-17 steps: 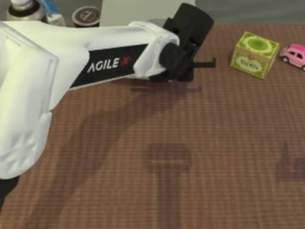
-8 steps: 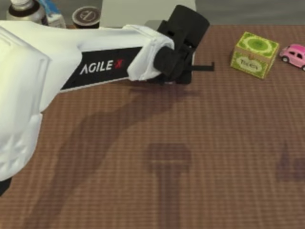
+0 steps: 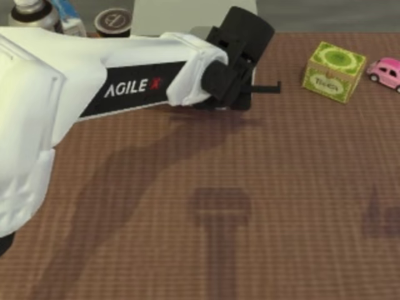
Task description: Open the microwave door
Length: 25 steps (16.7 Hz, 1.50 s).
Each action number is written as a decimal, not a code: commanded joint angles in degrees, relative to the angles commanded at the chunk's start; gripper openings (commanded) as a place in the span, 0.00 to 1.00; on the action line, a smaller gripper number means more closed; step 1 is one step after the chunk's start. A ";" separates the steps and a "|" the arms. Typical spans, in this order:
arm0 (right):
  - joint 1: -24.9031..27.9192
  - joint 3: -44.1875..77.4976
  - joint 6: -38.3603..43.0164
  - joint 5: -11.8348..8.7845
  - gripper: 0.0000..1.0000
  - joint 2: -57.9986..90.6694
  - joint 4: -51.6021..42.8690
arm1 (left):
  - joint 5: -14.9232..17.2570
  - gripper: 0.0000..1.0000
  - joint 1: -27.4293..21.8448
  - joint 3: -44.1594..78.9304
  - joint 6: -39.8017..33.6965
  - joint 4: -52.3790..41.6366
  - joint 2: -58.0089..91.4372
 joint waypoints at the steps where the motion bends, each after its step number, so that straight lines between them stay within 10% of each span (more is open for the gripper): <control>1: 0.00 0.00 0.00 0.00 1.00 0.00 0.00 | 0.00 0.00 0.00 0.00 0.00 0.00 0.00; 25: 0.00 0.00 0.00 0.00 1.00 0.00 0.00 | 2.08 0.00 0.36 -4.19 2.99 2.70 -2.47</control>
